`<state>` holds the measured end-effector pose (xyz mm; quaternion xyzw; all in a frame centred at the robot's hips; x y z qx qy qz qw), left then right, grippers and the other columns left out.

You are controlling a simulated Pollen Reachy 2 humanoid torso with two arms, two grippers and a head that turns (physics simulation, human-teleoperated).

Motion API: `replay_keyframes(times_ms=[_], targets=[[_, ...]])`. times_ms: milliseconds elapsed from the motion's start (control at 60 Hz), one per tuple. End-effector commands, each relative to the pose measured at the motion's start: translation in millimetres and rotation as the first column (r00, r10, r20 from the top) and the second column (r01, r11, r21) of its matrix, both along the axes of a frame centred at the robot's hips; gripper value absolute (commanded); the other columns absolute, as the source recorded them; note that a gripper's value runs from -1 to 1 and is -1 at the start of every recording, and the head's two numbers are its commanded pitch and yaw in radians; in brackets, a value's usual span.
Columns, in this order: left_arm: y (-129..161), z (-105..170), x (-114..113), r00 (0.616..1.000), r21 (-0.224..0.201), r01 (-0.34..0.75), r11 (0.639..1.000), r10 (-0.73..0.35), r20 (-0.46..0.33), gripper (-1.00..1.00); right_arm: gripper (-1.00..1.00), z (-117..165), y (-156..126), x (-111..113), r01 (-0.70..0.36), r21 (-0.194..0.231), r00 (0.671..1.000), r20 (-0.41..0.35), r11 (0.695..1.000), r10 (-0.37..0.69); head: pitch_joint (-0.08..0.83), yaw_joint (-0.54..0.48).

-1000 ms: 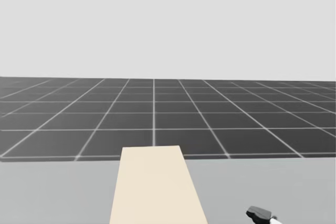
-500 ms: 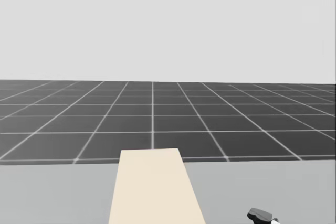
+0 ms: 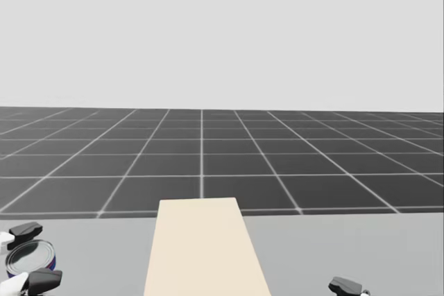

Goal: Retrieve the object from inside the box.

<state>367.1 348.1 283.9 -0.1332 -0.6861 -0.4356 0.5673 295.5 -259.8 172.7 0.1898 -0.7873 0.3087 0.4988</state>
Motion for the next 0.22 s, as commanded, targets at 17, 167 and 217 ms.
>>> replay_keyframes(times_ms=[17,167,217], targets=[[-6.6,46.7,7.5,0.996,0.014,-0.013,1.000,0.011,0.094,1.00,-1.00,-0.1,-0.9,0.3,0.001,0.000,1.000,0.000,1.000,-0.001,0.036,-0.07],[-11.7,82.5,16.3,0.988,0.002,-0.031,1.000,0.030,0.153,1.00,-1.00,-0.1,-1.5,0.5,0.000,0.000,1.000,0.001,1.000,0.000,0.035,-0.08],[-14.5,95.4,19.4,0.984,-0.002,-0.037,0.999,0.037,0.176,1.00,-1.00,-0.3,-1.7,0.7,0.000,0.000,1.000,0.000,1.000,0.000,0.036,-0.08]])
